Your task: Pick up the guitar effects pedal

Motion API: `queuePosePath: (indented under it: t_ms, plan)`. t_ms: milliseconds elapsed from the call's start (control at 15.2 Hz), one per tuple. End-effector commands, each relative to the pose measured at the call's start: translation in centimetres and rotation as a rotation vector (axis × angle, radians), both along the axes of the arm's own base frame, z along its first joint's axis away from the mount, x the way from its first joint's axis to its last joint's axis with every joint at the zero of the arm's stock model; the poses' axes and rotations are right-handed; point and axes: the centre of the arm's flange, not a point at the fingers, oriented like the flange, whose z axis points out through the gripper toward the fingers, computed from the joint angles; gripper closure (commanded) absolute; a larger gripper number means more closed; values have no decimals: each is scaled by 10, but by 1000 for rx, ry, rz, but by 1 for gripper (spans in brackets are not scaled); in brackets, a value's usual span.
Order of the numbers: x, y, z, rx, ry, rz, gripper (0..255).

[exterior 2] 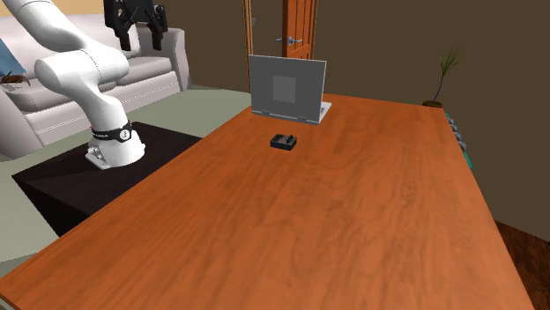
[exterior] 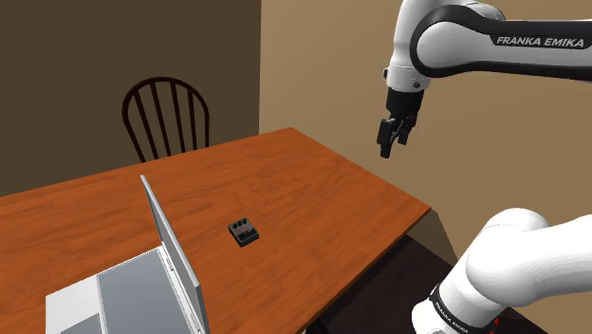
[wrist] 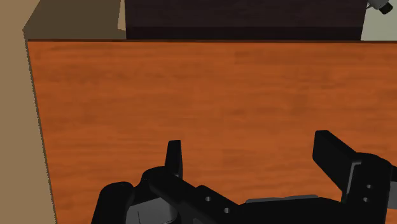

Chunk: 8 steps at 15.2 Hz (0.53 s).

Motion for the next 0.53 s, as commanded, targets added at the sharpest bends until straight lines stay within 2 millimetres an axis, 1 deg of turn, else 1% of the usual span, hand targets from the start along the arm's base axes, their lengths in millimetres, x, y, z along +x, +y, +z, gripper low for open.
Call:
queuePosePath:
  t_ms: [0,462]
  plan:
    - [0,0,0,0,0,0,0]
    - [40,48,-60,4,-59,69,0]
